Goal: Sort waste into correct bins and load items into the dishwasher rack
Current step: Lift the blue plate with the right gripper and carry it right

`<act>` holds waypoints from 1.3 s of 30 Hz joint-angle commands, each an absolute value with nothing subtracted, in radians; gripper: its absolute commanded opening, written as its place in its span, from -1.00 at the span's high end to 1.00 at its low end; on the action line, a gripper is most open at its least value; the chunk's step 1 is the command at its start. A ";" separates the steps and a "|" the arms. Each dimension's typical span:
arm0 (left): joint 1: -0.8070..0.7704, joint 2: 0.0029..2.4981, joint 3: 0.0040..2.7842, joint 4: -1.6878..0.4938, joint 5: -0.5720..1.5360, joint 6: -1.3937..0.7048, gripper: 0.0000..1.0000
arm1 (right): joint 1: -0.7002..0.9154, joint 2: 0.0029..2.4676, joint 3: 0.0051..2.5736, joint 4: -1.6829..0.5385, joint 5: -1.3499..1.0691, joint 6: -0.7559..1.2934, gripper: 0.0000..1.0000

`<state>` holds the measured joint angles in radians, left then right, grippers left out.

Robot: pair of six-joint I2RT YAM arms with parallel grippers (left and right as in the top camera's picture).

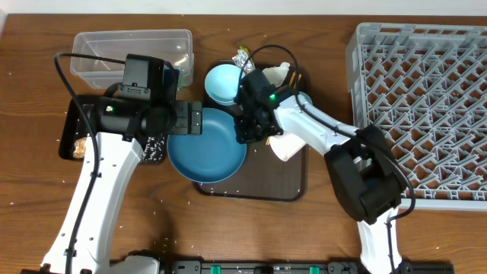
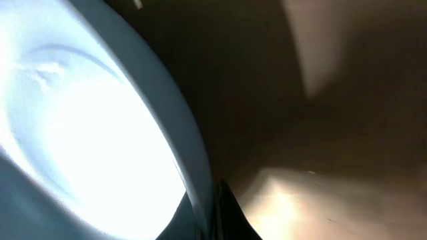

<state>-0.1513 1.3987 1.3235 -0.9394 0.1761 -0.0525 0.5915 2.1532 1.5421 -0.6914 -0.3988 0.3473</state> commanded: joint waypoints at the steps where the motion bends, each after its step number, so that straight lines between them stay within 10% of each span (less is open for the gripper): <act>1: -0.146 1.405 1.339 -0.944 0.163 -0.057 -0.92 | 0.551 2.143 1.558 -0.704 -0.492 0.303 0.98; 17: -0.146 1.405 1.339 -0.945 0.163 -0.057 -0.93 | 0.319 1.797 1.558 -0.802 -0.318 0.257 0.98; 39: -0.146 1.405 1.339 -0.939 0.163 -0.057 -0.96 | -0.112 1.569 1.558 -0.584 0.930 0.033 0.98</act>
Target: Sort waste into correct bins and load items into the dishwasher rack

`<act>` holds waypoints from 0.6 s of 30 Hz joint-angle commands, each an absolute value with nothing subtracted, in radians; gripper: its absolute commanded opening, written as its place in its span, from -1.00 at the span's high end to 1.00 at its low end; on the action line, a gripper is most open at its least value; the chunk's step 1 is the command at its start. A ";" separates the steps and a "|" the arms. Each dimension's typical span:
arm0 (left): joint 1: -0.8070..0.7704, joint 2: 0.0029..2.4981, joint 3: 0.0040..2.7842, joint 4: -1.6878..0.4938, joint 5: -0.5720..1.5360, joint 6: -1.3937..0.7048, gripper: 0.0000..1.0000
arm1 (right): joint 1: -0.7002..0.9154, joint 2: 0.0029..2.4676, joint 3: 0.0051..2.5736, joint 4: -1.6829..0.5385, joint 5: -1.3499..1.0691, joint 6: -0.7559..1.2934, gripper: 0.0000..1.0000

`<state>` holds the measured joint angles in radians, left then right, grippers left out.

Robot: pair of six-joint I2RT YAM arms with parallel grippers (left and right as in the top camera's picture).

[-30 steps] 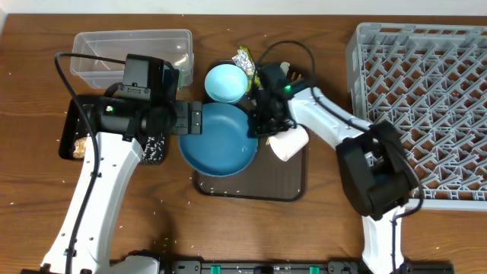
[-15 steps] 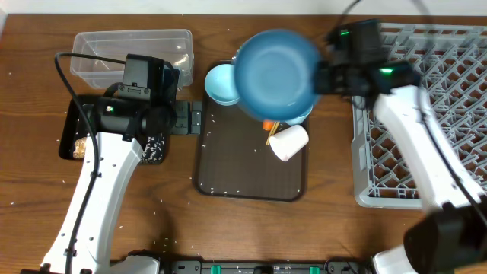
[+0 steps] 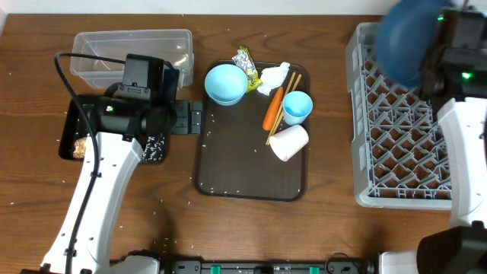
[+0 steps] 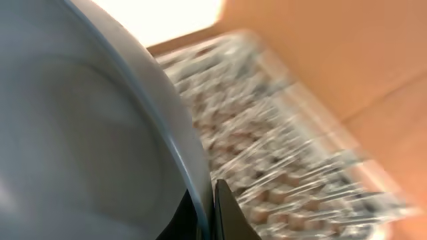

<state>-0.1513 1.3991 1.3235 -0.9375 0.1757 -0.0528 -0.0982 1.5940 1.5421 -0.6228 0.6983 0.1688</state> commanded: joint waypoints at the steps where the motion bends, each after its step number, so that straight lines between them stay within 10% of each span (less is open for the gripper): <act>1: -0.146 1.405 1.339 -0.939 0.163 -0.058 -0.96 | -0.120 1.569 1.558 -0.558 0.947 -0.001 0.97; 18: -0.146 1.405 1.339 -0.939 0.163 -0.057 -0.96 | -0.385 1.818 1.558 0.160 0.934 -0.742 0.98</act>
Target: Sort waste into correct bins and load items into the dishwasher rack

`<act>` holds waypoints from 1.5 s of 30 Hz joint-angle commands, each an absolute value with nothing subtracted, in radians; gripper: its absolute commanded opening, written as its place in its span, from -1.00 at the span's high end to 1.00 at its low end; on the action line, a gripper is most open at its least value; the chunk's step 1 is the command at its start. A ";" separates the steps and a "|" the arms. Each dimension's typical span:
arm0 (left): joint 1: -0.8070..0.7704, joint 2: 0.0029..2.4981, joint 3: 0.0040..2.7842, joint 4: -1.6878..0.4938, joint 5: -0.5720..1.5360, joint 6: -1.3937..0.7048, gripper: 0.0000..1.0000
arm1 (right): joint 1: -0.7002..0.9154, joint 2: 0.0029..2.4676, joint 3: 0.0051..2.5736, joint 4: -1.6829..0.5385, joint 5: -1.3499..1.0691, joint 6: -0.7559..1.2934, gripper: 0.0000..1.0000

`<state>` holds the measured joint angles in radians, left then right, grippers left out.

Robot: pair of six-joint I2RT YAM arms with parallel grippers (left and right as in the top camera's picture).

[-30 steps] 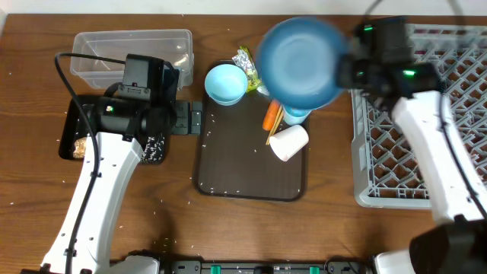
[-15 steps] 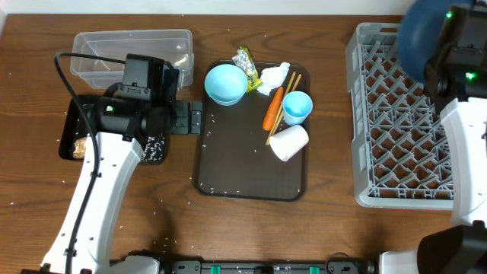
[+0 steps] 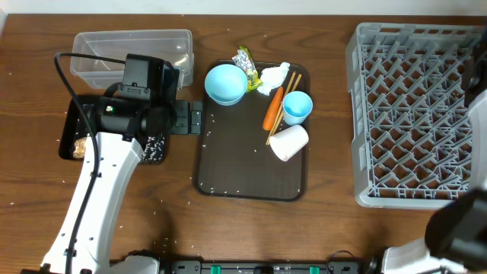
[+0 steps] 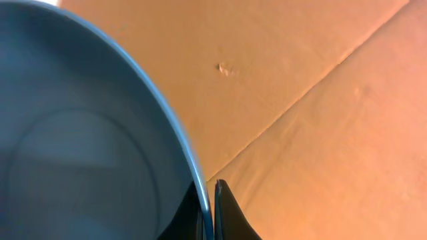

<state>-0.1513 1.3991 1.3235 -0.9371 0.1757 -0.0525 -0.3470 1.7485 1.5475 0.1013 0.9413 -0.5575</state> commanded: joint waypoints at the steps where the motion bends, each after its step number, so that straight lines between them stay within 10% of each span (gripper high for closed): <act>1: -0.146 1.405 1.339 -0.938 0.163 -0.057 -0.96 | -0.398 1.841 1.558 0.191 0.913 -0.767 0.98; 17: -0.146 1.405 1.339 -0.938 0.163 -0.058 -0.96 | -0.571 2.076 1.558 0.612 0.769 -0.960 0.98; 45: -0.146 1.405 1.339 -0.939 0.163 -0.058 -0.96 | -0.461 2.076 1.557 0.271 0.648 -0.771 0.98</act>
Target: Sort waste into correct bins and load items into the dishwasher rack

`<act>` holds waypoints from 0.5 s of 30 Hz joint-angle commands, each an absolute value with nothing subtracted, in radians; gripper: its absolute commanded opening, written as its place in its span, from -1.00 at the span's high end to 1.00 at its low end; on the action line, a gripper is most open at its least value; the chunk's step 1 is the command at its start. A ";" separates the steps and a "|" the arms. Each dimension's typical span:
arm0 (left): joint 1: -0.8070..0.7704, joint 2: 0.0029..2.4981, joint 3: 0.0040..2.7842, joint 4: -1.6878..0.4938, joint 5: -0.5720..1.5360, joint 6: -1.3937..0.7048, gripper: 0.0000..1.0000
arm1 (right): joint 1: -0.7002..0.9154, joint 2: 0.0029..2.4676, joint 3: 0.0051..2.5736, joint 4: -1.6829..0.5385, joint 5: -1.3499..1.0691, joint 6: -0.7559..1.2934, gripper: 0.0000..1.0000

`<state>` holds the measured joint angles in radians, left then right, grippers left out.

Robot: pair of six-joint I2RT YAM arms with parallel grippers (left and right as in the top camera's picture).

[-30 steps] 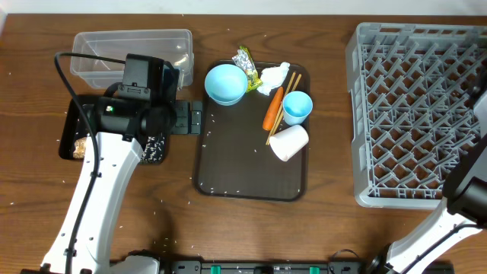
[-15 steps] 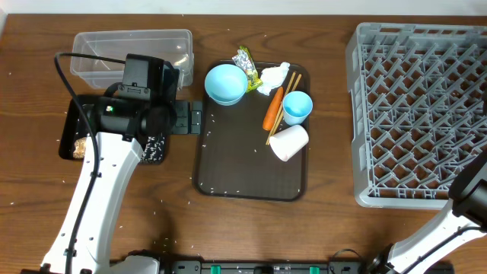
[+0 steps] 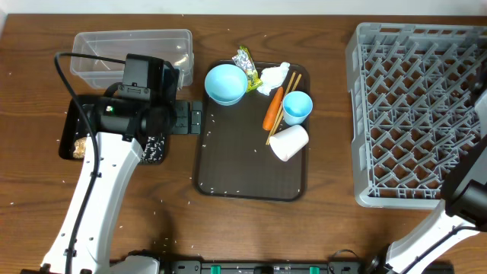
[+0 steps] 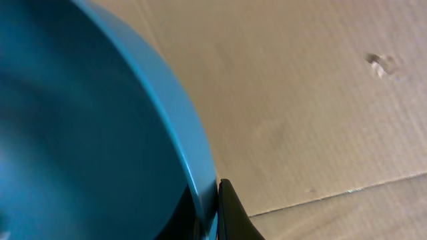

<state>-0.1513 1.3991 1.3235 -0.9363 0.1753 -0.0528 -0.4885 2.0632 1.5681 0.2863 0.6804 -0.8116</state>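
The large blue plate (image 4: pixel 87 133) fills the left of the right wrist view, held by its rim in my right gripper (image 4: pixel 215 200), which is shut on it over pale cardboard (image 4: pixel 313 100). In the overhead view the plate and that gripper are out of frame; only the right arm (image 3: pixel 473 171) shows at the right edge. The grey dishwasher rack (image 3: pixel 415 106) holds nothing. My left gripper (image 3: pixel 195 118) is open beside the brown tray (image 3: pixel 228 175), holding nothing.
On the tray lie a light blue bowl (image 3: pixel 225 83), a blue cup (image 3: pixel 297 106), a tipped white cup (image 3: pixel 289 141), a carrot (image 3: pixel 273 109), chopsticks (image 3: pixel 287 91), a wrapper (image 3: pixel 245 59) and a napkin (image 3: pixel 275 76). A clear bin (image 3: pixel 129 53) and a black bin (image 3: pixel 74 144) stand at the left.
My right gripper still grips the plate off the table's right side; the cardboard behind it looks paler and closer. The arm sits lower along the overhead view's right edge. Nothing on the table moved.
My right gripper first held the blue plate's rim on the tray, with the left gripper at the plate's left edge. Then the plate hung over the rack's far right corner. After that, plate and gripper were beyond the rack, outside the overhead view, where they remain.
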 commanded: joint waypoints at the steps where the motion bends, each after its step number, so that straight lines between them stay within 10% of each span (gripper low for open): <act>1: -0.146 1.405 1.339 -0.939 0.163 -0.057 -0.96 | -0.451 2.076 1.557 0.271 0.654 -0.771 0.97; 5: -0.146 1.405 1.339 -0.939 0.163 -0.058 -0.95 | -0.396 2.076 1.557 0.274 0.682 -0.771 0.43; 9: -0.146 1.405 1.339 -0.938 0.163 -0.058 -0.96 | -0.349 2.076 1.557 0.318 0.707 -0.757 -0.78; 15: -0.146 1.405 1.339 -0.939 0.163 -0.057 -0.96 | -0.282 2.074 1.557 0.387 0.759 -0.727 -0.98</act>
